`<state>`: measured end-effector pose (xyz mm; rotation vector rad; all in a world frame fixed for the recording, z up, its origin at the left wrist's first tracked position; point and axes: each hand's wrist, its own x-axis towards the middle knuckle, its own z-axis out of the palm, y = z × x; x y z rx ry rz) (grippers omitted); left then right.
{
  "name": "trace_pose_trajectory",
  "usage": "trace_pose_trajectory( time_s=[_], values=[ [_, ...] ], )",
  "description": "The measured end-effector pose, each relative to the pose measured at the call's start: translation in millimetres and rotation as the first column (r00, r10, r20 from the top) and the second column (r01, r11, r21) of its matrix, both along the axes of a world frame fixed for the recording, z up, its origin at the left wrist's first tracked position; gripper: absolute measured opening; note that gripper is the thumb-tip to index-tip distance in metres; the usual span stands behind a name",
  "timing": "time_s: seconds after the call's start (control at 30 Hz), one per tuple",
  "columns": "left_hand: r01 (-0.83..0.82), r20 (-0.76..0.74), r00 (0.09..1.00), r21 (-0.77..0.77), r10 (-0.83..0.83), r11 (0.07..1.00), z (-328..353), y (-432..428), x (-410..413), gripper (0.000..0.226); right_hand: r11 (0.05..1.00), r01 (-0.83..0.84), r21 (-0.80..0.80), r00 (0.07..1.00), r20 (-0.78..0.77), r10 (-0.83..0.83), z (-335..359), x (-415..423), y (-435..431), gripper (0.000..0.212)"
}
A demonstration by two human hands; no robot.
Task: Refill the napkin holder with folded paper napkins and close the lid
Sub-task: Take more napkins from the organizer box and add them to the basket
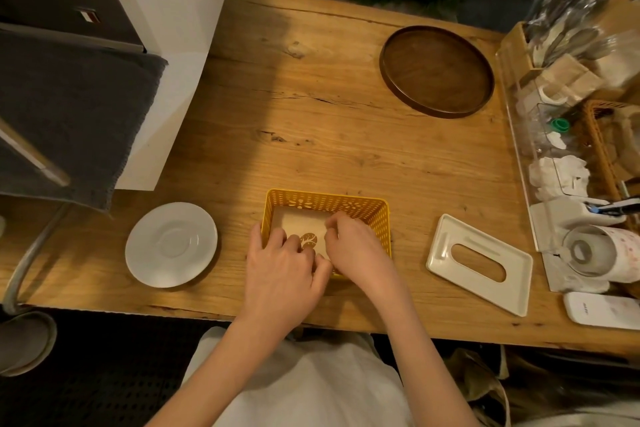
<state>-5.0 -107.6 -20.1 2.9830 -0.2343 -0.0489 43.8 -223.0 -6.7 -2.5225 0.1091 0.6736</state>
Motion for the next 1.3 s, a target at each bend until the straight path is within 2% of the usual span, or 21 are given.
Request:
trace_pose_trajectory(
  time_s=[0.37,0.43,0.53,0.6,0.7,0.8,0.97,1.03,1.13,1.3],
  values=[
    [0.013,0.014,1.000,-0.010,-0.013,1.000,1,-1,1,0.042,0.933,0.189,0.306,0.981,-0.109,-0.162,-6,5,-10,0.037],
    [0.015,0.025,1.000,-0.014,-0.015,1.000,1,-1,1,0.042,0.884,0.288,0.369,0.957,-0.142,-0.252,-5,7,-12,0.038],
    [0.016,0.022,1.000,-0.017,-0.016,1.000,0,-1,1,0.043,0.756,0.469,0.457,0.883,-0.272,-0.383,-2,10,-15,0.037],
    [0.011,0.019,1.000,-0.018,-0.010,1.000,1,-1,1,0.044,0.721,0.519,0.459,0.853,-0.327,-0.407,-1,10,-15,0.033],
    [0.005,0.022,1.000,-0.015,-0.005,1.000,1,-1,0,0.044,0.732,0.532,0.425,0.844,-0.330,-0.422,-4,11,-13,0.024],
    [0.003,0.025,1.000,-0.016,-0.003,1.000,2,-1,0,0.041,0.731,0.540,0.417,0.838,-0.341,-0.425,-6,12,-12,0.025],
    [-0.003,0.004,1.000,-0.032,0.003,0.999,4,-1,-1,0.041,0.669,0.604,0.434,0.795,-0.392,-0.463,-7,14,-13,0.027],
    [-0.002,0.010,1.000,-0.057,0.002,0.998,4,0,0,0.041,0.683,0.584,0.438,0.809,-0.378,-0.450,-4,13,-14,0.030],
    [-0.011,0.004,1.000,-0.089,0.011,0.996,5,0,0,0.041,0.761,0.498,0.416,0.862,-0.334,-0.381,2,10,-15,0.029],
    [-0.035,-0.011,0.999,-0.112,0.034,0.993,6,2,0,0.037,0.903,0.270,0.335,0.963,-0.104,-0.249,14,-5,-20,0.027]
  ],
)
